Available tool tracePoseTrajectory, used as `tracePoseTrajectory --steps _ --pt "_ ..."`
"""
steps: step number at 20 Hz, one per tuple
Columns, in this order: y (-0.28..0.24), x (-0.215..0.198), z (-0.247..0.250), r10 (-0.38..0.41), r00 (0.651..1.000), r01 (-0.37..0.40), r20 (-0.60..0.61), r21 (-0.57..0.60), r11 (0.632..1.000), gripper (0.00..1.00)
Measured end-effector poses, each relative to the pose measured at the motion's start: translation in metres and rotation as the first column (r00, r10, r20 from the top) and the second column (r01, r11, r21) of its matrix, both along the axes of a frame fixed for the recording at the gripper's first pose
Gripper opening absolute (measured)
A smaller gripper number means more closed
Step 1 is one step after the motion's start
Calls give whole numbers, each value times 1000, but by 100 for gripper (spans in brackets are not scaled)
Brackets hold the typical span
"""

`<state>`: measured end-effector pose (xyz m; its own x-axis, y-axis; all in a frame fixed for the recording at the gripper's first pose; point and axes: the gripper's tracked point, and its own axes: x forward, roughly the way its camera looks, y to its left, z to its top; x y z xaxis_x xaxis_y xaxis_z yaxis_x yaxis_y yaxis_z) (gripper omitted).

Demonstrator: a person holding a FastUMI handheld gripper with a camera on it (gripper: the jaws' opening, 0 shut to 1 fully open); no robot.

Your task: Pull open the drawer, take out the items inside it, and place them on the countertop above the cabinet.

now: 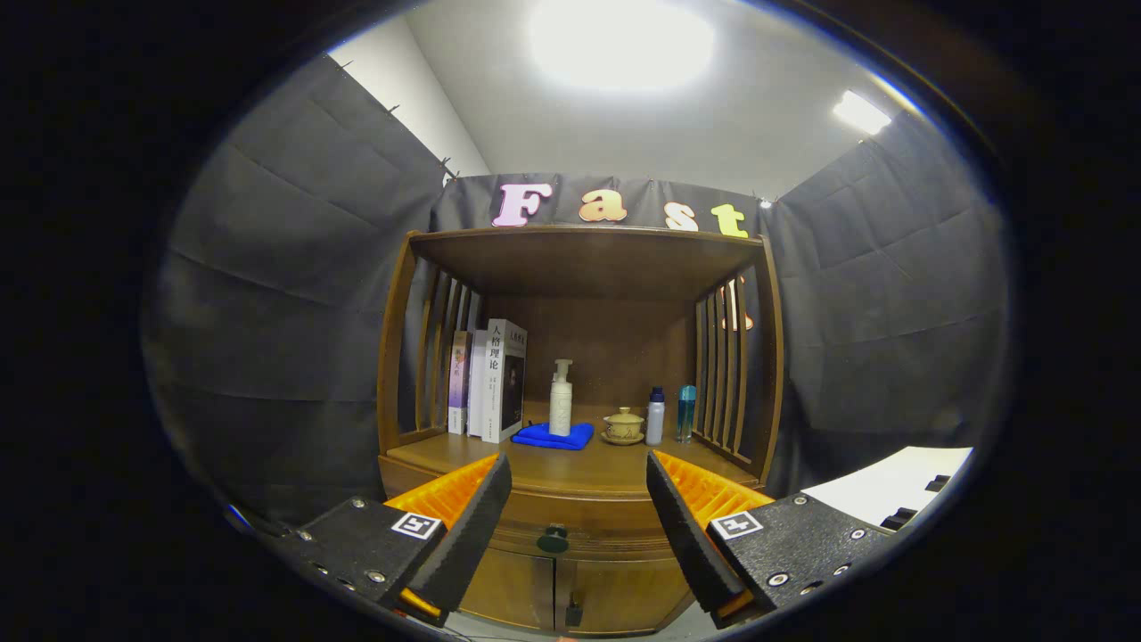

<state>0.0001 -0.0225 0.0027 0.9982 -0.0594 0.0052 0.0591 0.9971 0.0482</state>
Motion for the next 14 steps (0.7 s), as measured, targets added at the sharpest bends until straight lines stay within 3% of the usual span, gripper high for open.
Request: tracePoseTrajectory --steps 8,14 --pt "-4 6 -16 -26 999 27 -32 21 999 94" --pt "-9 17 -35 -60 997 66 -43 138 988 94"
